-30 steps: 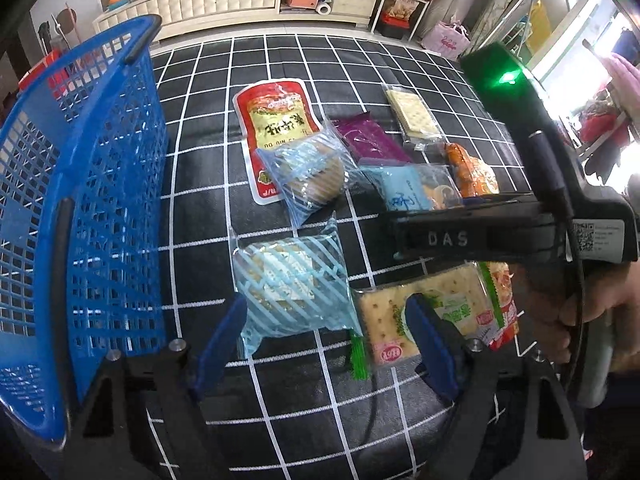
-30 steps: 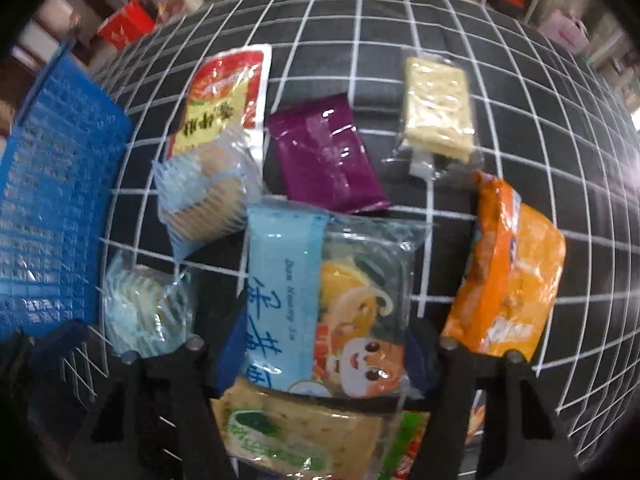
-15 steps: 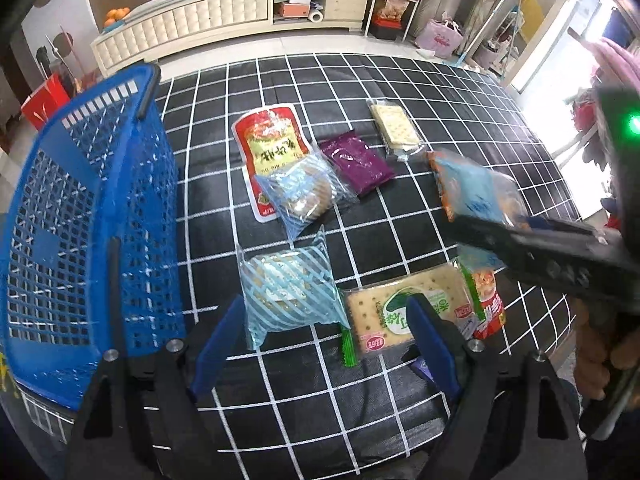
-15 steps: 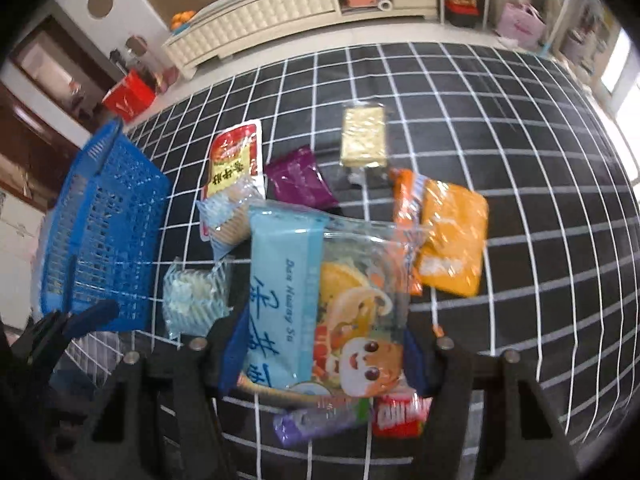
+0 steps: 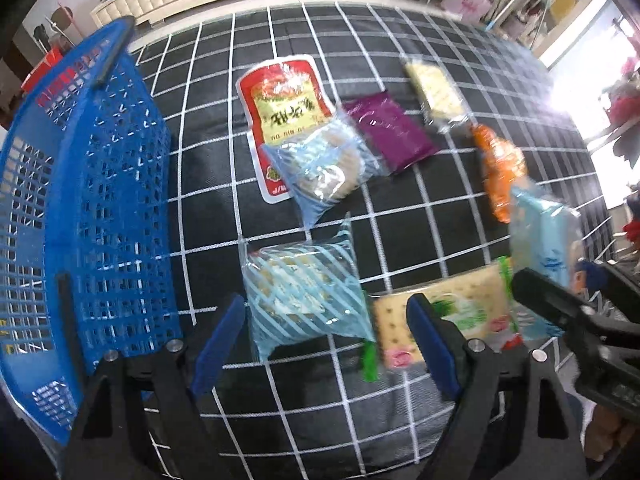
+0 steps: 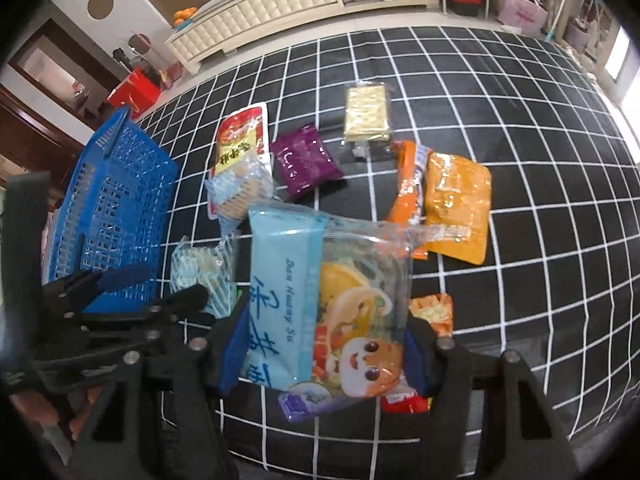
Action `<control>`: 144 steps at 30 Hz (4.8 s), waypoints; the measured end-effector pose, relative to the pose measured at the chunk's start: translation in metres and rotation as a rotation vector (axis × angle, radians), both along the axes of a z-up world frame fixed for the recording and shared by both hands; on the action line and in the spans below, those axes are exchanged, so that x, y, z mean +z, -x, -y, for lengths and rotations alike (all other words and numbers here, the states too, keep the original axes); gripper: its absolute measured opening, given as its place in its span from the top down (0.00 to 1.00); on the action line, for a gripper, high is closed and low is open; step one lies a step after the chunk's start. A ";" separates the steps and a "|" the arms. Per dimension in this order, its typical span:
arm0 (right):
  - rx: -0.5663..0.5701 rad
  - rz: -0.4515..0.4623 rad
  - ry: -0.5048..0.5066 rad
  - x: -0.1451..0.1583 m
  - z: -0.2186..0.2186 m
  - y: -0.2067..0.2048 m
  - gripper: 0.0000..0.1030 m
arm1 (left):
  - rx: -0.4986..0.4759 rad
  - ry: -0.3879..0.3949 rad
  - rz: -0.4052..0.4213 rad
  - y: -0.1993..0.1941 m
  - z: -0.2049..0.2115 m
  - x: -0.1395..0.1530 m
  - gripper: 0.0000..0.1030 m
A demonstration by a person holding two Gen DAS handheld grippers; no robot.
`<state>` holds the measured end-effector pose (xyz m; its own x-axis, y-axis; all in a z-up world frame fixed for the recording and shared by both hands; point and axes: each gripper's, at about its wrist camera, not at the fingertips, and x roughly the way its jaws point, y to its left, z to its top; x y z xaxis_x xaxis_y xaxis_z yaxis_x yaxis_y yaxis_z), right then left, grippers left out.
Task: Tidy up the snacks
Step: 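Grasp the light blue striped bag with the left tool, then drop the striped bag into the basket with the left tool while the right tool carries the pastry pack, then lower the pastry pack into the blue basket and open the right tool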
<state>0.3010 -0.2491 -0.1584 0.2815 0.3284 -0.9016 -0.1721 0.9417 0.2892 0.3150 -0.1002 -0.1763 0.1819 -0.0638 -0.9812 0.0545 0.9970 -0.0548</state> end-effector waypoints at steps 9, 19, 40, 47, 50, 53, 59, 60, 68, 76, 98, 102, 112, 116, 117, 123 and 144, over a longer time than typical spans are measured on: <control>0.003 -0.034 0.007 -0.019 0.005 -0.007 0.33 | -0.028 -0.105 -0.013 -0.020 0.009 -0.026 0.21; 0.006 -0.051 -0.004 -0.026 0.009 -0.011 0.33 | 0.013 -0.095 -0.088 -0.024 -0.002 -0.055 0.21; 0.003 0.029 0.054 0.023 -0.012 0.024 0.33 | -0.014 0.049 0.151 0.053 -0.033 0.039 0.39; 0.021 0.096 0.058 0.063 -0.034 0.052 0.33 | -0.018 0.084 0.242 0.082 -0.045 0.094 0.39; 0.033 0.132 0.057 0.081 -0.047 0.062 0.33 | -0.012 0.092 0.283 0.085 -0.052 0.105 0.39; 0.051 0.171 0.048 0.097 -0.065 0.069 0.33 | -0.008 0.084 0.311 0.092 -0.068 0.116 0.39; 0.093 0.233 0.050 0.118 -0.108 0.077 0.33 | 0.010 0.087 0.365 0.105 -0.114 0.139 0.39; 0.106 0.258 0.068 0.121 -0.117 0.078 0.33 | 0.005 0.091 0.380 0.109 -0.125 0.144 0.39; 0.149 0.255 0.008 0.114 -0.177 0.054 0.33 | 0.036 0.047 0.371 0.097 -0.188 0.148 0.39; 0.208 0.256 0.064 0.103 -0.214 0.033 0.33 | 0.079 0.046 0.338 0.064 -0.224 0.136 0.38; 0.203 0.214 0.063 0.091 -0.229 -0.002 0.33 | 0.112 0.085 0.347 0.013 -0.249 0.121 0.21; 0.208 0.223 0.062 0.100 -0.232 0.006 0.33 | 0.115 0.087 0.347 0.031 -0.259 0.125 0.21; 0.271 0.234 0.067 0.111 -0.266 0.025 0.33 | 0.154 0.070 0.366 0.070 -0.286 0.138 0.21; 0.295 0.217 0.065 0.107 -0.282 0.021 0.33 | 0.182 0.060 0.368 0.076 -0.303 0.138 0.21; 0.300 0.211 0.065 0.105 -0.285 0.019 0.33 | 0.192 0.057 0.368 0.077 -0.307 0.137 0.21; 0.297 0.176 0.081 0.091 -0.304 -0.003 0.33 | 0.218 0.066 0.361 0.074 -0.326 0.130 0.21; 0.273 0.135 0.107 0.073 -0.317 -0.046 0.13 | 0.240 0.077 0.314 0.047 -0.329 0.107 0.21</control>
<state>0.3470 0.0682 -0.0851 0.3154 0.3138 -0.8956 -0.4527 0.8792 0.1486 0.2676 0.2288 -0.0691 0.4912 -0.0538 -0.8694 -0.1535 0.9771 -0.1472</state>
